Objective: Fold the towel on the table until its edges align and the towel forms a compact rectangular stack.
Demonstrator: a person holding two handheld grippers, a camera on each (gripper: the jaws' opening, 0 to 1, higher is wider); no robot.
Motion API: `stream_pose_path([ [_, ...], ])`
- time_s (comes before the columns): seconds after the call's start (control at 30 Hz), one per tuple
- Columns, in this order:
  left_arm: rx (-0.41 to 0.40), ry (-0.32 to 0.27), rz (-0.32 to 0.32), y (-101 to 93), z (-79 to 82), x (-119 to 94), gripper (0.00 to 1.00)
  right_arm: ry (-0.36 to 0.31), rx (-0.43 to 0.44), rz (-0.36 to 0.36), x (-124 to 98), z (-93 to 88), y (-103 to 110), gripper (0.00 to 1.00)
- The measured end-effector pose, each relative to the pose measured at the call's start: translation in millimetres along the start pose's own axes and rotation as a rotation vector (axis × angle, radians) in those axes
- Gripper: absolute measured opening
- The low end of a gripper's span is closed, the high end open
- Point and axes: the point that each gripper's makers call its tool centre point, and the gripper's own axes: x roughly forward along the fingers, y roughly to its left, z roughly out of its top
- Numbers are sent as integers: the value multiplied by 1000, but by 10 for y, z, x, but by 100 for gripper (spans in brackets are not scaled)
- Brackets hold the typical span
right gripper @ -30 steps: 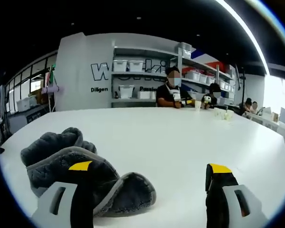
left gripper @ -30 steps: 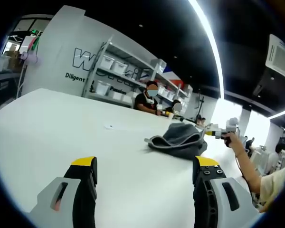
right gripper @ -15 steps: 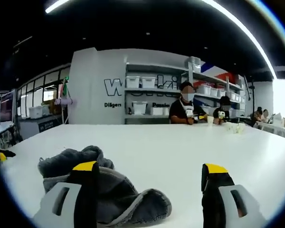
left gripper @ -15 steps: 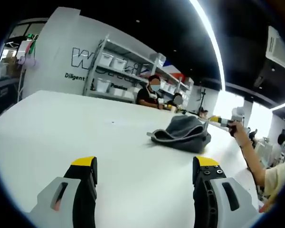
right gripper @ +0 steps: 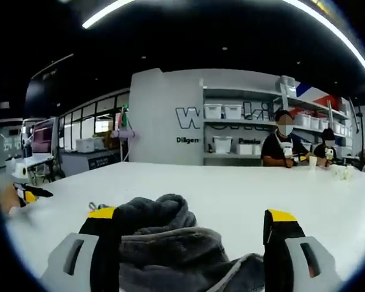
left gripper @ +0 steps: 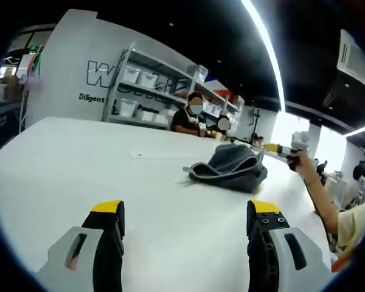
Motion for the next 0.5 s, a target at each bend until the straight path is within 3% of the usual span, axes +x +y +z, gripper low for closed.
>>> stream_pose_path([
  [0.5, 12, -4, -10, -75, 7, -10, 81, 70, -133, 260, 154, -143, 847, 99],
])
